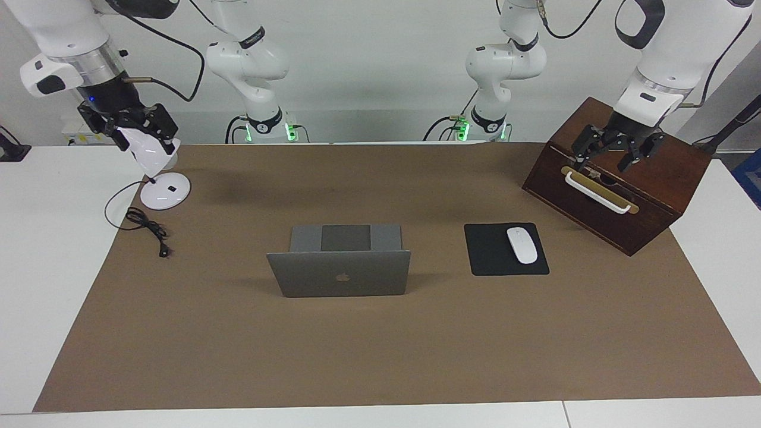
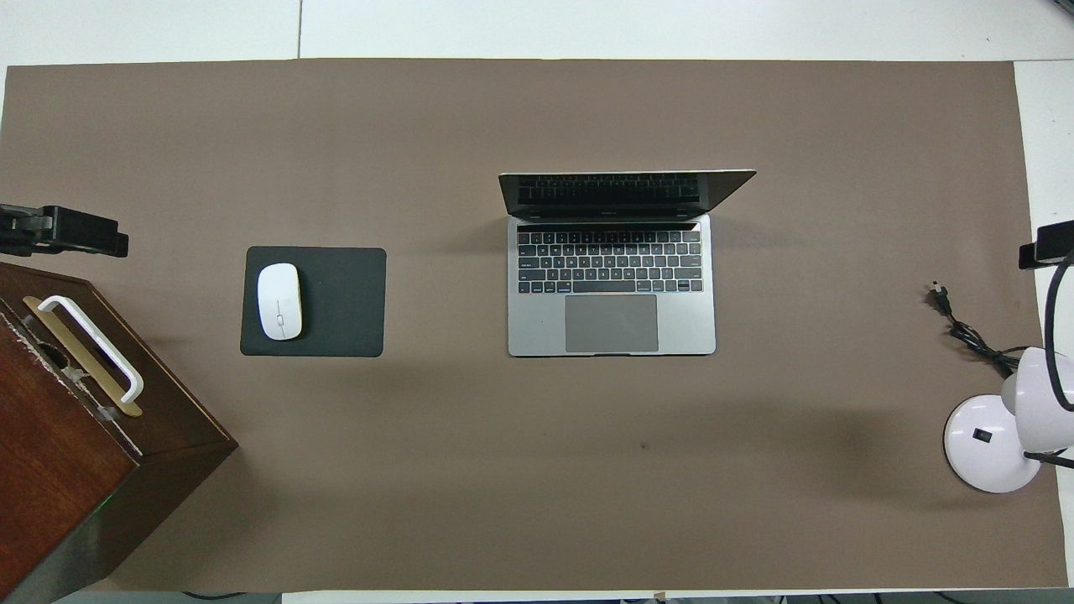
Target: Close laptop with both arms
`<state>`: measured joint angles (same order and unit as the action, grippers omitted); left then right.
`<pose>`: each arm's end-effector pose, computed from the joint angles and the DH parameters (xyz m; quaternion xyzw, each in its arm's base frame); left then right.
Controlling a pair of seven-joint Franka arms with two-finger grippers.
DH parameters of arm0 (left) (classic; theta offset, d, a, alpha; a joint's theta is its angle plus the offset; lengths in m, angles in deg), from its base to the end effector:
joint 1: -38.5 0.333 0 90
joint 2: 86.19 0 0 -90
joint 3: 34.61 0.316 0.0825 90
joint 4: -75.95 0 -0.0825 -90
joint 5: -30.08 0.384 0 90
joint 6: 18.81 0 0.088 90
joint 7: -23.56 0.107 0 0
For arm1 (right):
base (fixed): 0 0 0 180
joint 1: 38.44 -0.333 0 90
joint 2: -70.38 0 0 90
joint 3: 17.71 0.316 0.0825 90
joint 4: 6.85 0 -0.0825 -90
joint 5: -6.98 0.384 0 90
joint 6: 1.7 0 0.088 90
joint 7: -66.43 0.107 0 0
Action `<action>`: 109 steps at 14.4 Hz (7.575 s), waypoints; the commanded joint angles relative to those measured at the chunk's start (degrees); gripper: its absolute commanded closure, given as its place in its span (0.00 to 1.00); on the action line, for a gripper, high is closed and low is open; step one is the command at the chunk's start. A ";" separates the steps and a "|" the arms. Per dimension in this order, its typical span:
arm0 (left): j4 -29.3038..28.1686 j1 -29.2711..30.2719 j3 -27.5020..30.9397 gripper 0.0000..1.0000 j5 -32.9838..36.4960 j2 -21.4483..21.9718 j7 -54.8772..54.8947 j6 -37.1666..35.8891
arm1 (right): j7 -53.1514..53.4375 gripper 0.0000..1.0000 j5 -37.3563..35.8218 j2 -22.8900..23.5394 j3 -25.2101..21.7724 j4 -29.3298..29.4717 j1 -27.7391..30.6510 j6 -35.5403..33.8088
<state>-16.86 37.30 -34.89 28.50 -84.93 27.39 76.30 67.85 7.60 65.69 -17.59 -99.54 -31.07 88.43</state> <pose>0.5558 -0.0171 0.6215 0.9984 -0.0455 0.0313 0.0131 0.5251 -0.0656 0.6469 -0.9970 0.0755 -0.0188 0.0044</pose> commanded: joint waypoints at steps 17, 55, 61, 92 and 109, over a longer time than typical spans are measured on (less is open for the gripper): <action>-2.03 -0.48 0.10 0.03 0.70 0.49 -0.32 3.42 | -1.77 0.00 -0.61 -0.40 1.11 0.14 1.85 -0.39; -31.98 -14.26 -0.34 1.00 -0.36 11.56 -1.11 39.51 | -5.73 0.14 -1.76 9.26 3.66 1.73 -4.04 31.24; -42.80 -22.70 -0.34 1.00 -0.36 12.27 -1.28 57.71 | -5.81 0.14 -2.20 11.37 3.57 2.60 -5.97 33.79; -46.68 -38.71 -0.07 1.00 -0.36 -16.20 -0.32 99.22 | 0.50 0.00 -2.46 31.58 2.87 21.32 -17.21 43.82; -52.04 -40.03 0.02 1.00 -0.36 -17.17 -0.05 103.35 | 6.05 0.96 -2.28 34.84 0.67 23.79 -20.38 43.47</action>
<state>-65.82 -1.60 -35.95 28.40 -101.59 26.58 178.70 72.37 6.36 99.47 -16.52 -77.38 -51.08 131.75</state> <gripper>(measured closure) 0.991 0.987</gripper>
